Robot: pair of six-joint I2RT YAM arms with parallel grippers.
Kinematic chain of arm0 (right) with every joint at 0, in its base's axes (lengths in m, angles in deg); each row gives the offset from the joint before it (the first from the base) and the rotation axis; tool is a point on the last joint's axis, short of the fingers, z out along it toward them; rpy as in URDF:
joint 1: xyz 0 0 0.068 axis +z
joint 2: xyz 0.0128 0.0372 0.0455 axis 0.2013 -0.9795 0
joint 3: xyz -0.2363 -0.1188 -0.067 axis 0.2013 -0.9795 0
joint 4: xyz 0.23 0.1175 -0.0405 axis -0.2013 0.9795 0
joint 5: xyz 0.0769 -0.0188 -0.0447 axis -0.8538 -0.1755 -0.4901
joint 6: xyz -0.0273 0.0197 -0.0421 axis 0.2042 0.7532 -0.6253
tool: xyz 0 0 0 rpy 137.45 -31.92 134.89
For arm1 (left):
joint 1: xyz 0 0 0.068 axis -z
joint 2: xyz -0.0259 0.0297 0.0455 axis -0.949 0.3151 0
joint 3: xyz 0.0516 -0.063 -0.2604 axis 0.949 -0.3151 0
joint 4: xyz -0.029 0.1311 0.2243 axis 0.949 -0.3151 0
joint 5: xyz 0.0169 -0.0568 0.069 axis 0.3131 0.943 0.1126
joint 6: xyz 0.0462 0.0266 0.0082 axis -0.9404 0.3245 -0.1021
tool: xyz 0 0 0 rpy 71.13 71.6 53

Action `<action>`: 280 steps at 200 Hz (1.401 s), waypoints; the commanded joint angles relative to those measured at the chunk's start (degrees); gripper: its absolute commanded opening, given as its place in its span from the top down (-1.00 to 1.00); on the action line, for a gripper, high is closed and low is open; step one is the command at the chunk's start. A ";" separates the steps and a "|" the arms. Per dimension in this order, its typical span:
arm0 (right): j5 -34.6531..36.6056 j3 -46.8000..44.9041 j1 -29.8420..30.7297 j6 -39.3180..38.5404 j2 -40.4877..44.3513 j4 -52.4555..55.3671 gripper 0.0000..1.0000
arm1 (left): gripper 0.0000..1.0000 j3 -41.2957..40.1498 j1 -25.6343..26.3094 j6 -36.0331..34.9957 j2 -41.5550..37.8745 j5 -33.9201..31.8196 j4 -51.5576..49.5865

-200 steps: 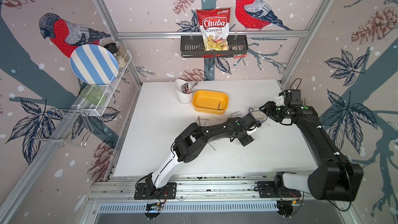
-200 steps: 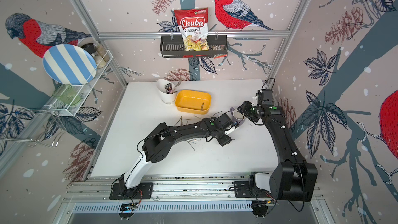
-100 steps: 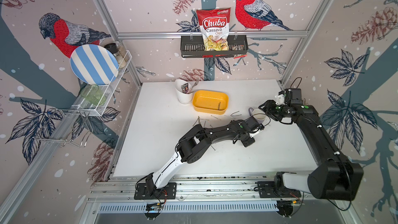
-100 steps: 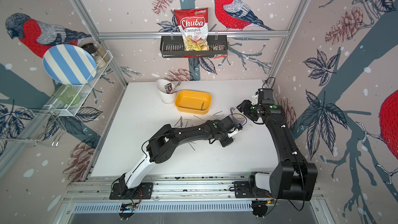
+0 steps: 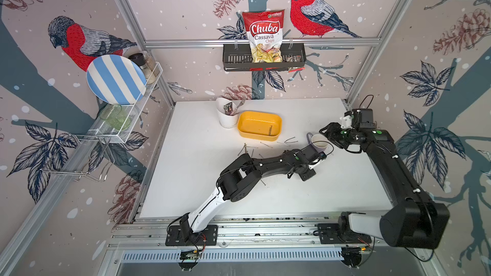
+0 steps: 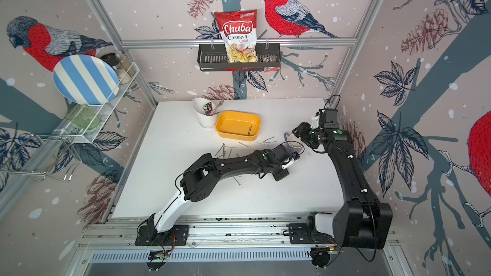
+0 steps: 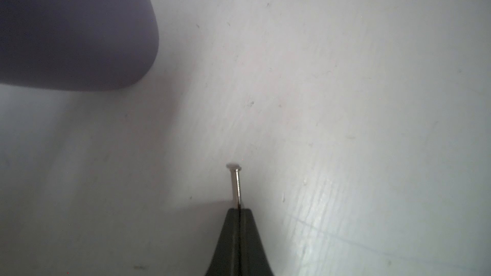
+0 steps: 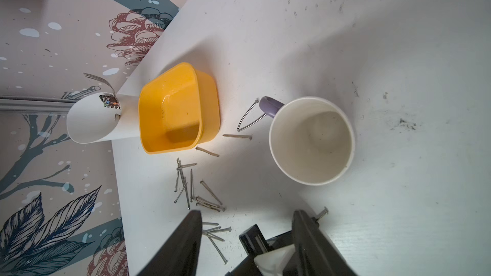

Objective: Put the nails on the desktop into the storage box
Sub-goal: Pick up the nail from the center of the board.

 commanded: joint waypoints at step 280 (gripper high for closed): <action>3.22 -0.31 10.19 2.87 -2.95 -8.04 -0.18 | 0.66 -15.87 -6.84 6.23 -6.90 -0.56 -27.64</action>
